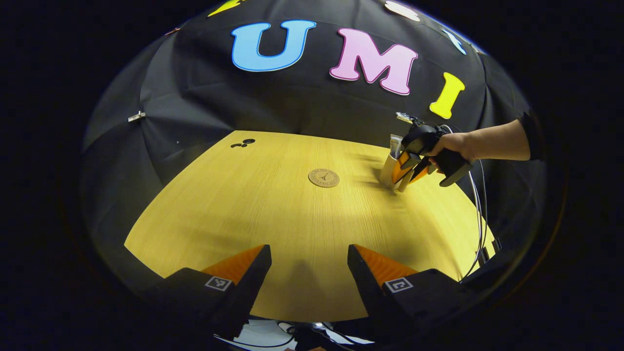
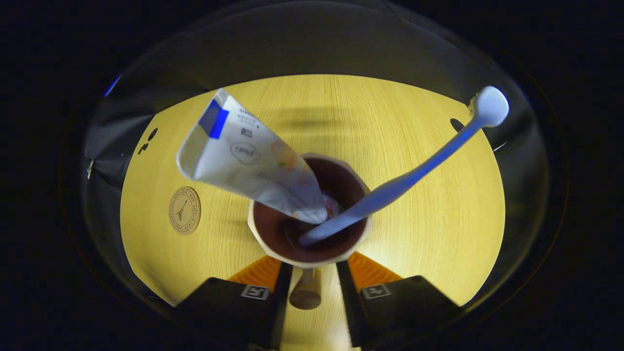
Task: Put the toothbrush and toothpaste on the desktop into the cup, then pick up the cup and place it on the coaster on the desktop.
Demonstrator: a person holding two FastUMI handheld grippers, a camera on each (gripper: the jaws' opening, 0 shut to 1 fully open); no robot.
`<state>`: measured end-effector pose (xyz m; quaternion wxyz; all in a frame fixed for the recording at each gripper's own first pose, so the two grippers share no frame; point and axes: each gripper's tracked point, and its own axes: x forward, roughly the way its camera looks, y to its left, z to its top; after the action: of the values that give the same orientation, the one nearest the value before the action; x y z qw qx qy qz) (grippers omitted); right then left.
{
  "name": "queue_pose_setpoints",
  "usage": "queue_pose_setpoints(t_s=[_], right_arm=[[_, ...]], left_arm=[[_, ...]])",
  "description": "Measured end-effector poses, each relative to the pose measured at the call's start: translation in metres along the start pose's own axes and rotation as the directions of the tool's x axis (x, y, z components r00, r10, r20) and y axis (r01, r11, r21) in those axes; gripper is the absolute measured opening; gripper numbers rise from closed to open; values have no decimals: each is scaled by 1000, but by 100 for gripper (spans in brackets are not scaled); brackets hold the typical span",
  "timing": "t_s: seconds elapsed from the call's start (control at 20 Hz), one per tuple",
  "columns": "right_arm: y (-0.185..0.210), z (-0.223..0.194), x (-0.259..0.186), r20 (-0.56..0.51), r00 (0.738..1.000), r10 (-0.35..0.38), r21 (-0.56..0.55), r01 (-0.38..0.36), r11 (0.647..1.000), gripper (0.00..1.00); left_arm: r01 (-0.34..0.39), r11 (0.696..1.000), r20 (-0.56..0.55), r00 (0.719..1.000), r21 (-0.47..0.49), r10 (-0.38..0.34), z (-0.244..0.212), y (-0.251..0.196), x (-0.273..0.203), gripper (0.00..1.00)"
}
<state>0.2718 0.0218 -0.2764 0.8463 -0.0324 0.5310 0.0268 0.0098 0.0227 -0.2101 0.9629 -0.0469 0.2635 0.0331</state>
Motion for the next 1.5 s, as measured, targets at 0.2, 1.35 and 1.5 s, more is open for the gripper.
queue_pose_setpoints(t_s=[0.2, 1.35, 1.5], right_arm=[[1, 2, 3, -3, 1000, 4, 10, -4, 1000, 30], [14, 20, 1, 45, 993, 105, -242, -91, 966, 24], [17, 18, 1, 30, 992, 123, -263, -111, 958, 24]], left_arm=[[1, 1000, -3, 1000, 7, -1, 0, -1, 2, 98], [-2, 1000, 74, 997, 4, 1, 22, 22, 20, 98], [-12, 1000, 74, 997, 2, 12, 20, 28, 16, 98]])
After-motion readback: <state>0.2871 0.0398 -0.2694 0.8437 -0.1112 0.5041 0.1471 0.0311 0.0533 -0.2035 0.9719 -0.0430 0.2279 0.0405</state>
